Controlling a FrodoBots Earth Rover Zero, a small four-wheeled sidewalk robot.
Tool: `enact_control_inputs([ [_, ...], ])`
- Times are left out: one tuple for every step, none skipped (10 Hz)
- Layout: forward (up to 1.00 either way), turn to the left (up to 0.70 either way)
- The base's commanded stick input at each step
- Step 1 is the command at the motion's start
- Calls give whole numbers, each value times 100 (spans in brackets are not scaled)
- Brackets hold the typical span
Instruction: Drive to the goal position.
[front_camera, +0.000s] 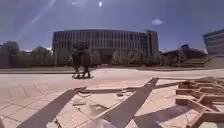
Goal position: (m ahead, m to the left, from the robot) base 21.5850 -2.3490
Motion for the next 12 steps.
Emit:
enact_control_inputs([
  [70,0],
  [60,0],
  [66,0],
  [70,0],
  [70,0],
  [70,0],
  [70,0],
  [70,0],
  [70,0],
  [70,0],
  [70,0],
  [70,0],
])
